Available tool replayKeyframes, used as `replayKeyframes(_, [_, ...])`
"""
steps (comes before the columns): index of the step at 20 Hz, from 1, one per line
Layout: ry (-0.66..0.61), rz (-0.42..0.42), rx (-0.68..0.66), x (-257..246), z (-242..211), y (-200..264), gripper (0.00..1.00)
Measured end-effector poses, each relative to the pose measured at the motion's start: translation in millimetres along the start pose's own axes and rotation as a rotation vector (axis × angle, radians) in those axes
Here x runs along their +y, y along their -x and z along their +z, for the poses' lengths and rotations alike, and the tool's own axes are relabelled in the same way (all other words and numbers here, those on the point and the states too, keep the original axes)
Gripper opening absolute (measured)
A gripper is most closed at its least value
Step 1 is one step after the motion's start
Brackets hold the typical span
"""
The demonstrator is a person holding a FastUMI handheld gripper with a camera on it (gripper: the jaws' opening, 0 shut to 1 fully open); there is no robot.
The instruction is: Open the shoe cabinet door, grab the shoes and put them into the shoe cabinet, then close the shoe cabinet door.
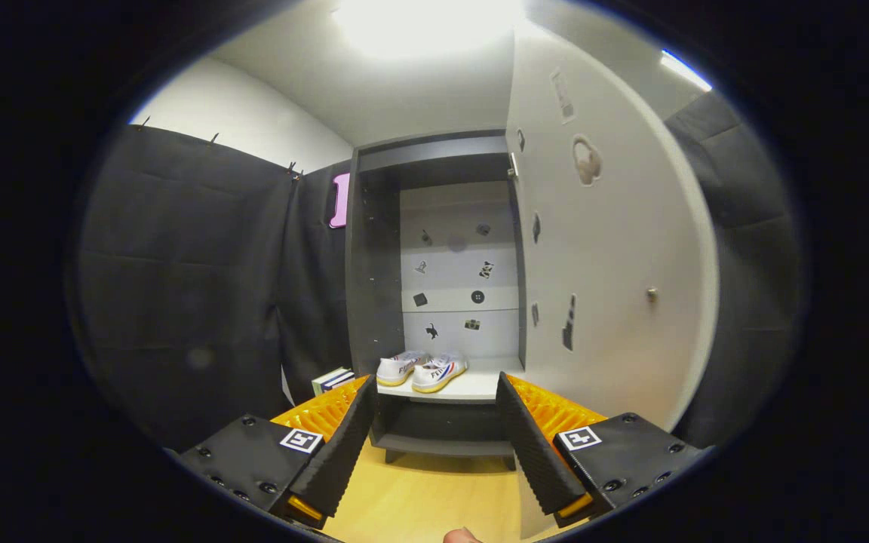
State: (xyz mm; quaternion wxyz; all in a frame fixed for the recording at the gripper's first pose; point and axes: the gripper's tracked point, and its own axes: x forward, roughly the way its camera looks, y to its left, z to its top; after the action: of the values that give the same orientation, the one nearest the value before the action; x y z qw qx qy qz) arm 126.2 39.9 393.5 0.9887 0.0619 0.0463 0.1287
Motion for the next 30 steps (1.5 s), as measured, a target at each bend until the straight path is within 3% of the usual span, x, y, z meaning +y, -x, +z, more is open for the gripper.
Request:
replayKeyframes(6, [0.032, -0.044, -0.005, -41, 13, 59, 0.97])
replayKeyframes(15, [0.012, -0.175, -0.019, -120, 36, 92, 0.97])
replayKeyframes(24, [-0.033, -0.432, -0.005, -216, 29, 66, 0.97])
replayKeyframes(30, [-0.105, -0.436, 0.032, -212, 17, 51, 0.94])
